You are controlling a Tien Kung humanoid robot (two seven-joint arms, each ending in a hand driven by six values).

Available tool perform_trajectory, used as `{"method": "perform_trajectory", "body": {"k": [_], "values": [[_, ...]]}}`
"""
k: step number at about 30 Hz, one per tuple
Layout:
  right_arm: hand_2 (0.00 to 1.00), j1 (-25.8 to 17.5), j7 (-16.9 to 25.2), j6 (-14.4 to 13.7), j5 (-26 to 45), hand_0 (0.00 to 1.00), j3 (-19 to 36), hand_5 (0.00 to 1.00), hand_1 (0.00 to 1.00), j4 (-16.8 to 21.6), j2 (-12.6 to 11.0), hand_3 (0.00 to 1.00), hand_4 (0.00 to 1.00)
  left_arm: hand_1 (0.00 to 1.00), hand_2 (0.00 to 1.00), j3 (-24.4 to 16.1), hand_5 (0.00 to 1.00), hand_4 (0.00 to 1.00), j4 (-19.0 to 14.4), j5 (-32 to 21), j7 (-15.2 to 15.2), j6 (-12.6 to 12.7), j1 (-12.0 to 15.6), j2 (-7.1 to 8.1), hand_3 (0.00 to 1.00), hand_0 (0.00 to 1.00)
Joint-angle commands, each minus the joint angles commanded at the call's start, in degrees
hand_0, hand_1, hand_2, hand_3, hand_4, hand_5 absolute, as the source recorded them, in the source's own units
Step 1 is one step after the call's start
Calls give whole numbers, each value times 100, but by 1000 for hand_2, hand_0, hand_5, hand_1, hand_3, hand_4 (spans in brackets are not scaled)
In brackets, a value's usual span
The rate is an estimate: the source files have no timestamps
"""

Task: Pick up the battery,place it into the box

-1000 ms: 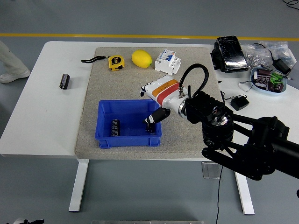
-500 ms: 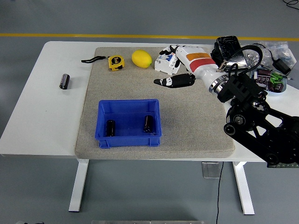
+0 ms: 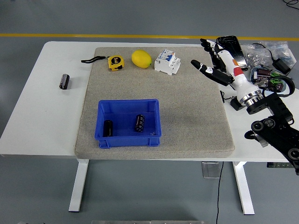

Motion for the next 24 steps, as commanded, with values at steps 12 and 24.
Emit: {"method": "perform_trajectory", "body": {"k": [12, 24], "values": [[894, -488, 178, 325, 2890, 921, 433, 998, 881, -287, 26, 929, 998, 681, 713, 77, 487, 606, -2, -80, -22, 23, -50, -18, 592, 701], [889, -990, 19, 396, 3156, 928, 914, 998, 880, -273, 288, 900, 998, 678, 714, 43, 486, 607, 3, -45, -16, 20, -35, -33, 593, 701]]}}
